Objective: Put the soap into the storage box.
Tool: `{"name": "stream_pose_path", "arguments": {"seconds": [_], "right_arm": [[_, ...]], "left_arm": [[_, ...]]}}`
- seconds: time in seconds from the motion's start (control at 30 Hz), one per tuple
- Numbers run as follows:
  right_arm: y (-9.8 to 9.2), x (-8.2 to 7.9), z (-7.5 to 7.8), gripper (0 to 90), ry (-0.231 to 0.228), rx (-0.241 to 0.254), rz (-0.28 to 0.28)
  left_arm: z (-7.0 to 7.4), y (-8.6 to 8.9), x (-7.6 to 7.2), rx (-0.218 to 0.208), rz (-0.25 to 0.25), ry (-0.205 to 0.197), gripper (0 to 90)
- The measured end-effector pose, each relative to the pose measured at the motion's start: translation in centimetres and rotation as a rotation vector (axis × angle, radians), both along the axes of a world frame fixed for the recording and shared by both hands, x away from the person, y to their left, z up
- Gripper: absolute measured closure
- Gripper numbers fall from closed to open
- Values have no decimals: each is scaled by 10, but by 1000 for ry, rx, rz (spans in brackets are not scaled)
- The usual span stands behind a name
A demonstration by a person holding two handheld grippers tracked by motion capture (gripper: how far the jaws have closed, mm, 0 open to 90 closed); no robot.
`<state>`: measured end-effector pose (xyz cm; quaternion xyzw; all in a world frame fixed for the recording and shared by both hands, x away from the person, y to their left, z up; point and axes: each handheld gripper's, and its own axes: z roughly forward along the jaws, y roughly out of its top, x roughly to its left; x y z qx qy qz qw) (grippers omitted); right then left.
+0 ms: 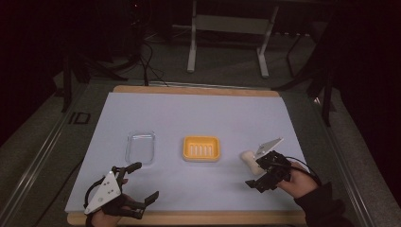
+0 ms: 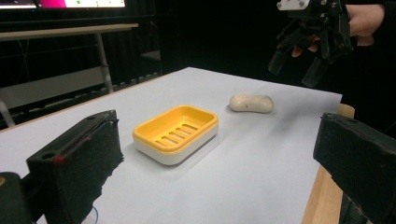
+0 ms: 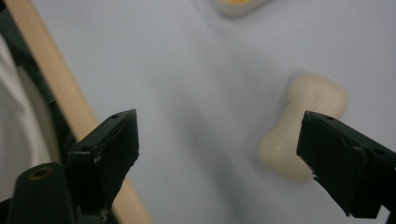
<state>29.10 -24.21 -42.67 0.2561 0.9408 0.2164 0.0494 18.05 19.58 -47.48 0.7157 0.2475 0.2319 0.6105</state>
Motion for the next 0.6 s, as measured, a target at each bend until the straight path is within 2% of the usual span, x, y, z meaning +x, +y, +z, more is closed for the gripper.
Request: {"name": "stream_pose_path", "arguments": {"seconds": [0.07, 0.23, 0.43, 0.6], "right_arm": [[1, 1, 0, 129, 38, -39, -5], [1, 5, -2, 125, 113, -84, -27], [2, 7, -7, 125, 153, -136, -37], [3, 8, -14, 126, 188, -204, -52]], "left_arm": [[0, 0, 0, -2, 0, -2, 11], [0, 0, -1, 0, 1, -4, 11], [0, -1, -1, 1, 2, -4, 11], [0, -1, -1, 6, 1, -2, 11]]}}
